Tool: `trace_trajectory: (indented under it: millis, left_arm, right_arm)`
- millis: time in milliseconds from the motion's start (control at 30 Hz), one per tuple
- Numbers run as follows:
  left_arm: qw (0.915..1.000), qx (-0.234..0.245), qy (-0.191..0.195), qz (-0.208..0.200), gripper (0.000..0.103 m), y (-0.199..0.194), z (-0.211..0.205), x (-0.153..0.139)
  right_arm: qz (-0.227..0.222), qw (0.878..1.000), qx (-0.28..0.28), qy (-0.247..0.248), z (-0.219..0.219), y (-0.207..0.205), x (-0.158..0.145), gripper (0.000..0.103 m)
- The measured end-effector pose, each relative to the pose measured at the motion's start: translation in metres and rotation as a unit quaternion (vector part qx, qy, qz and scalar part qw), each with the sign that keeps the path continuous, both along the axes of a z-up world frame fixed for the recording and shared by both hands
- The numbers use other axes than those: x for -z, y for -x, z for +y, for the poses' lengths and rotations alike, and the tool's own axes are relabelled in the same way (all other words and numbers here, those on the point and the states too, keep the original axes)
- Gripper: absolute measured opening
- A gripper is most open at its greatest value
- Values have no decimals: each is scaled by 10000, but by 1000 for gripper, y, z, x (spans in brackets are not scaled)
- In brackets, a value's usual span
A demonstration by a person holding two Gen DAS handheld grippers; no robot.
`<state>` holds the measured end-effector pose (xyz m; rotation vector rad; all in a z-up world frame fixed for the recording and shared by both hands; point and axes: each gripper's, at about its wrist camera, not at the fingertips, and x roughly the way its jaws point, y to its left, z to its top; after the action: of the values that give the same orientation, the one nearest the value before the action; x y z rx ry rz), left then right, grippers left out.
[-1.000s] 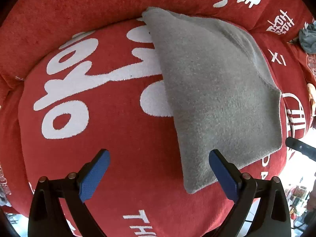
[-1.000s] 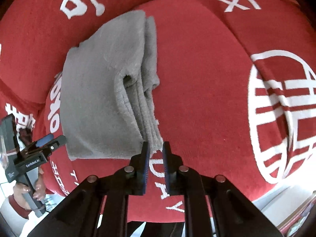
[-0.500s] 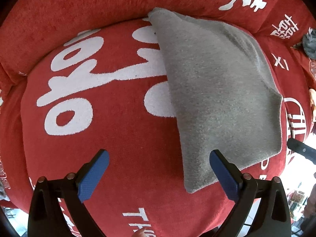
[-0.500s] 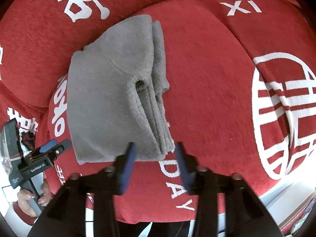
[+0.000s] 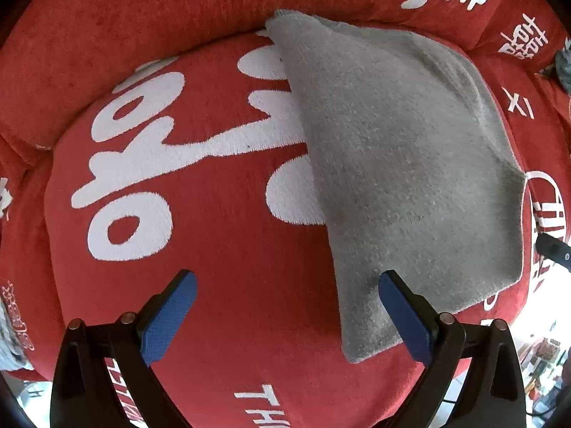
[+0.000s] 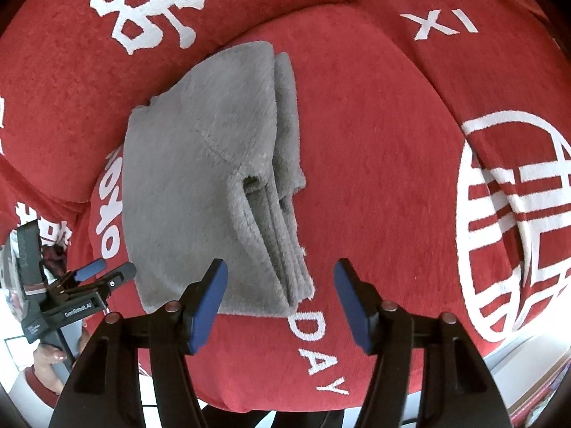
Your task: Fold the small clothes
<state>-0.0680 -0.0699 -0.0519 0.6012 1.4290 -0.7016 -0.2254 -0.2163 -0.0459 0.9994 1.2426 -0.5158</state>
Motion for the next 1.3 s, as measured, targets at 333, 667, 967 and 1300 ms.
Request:
trace_trajectory:
  millis: [333,667,967,1300]
  left_arm:
    - [9971,-512,518,231,102,-44,-15,-10]
    - [9983,-526,159,-171,102,-55,-44,0]
    - [9984,-500,58,-275,102,-58,-67,-2]
    - [9872,-449,1227,915,102,-68,-82,11]
  right_arm:
    - [-149,9999,19,33,-39,-9,2,66]
    - [-501,9982,82,-317,-68,-36,20,66]
    - [-409,9973,-340,-503,-67,-70,42,14]
    - [-1307,9833,-1,-1266,-100,-34,47,75]
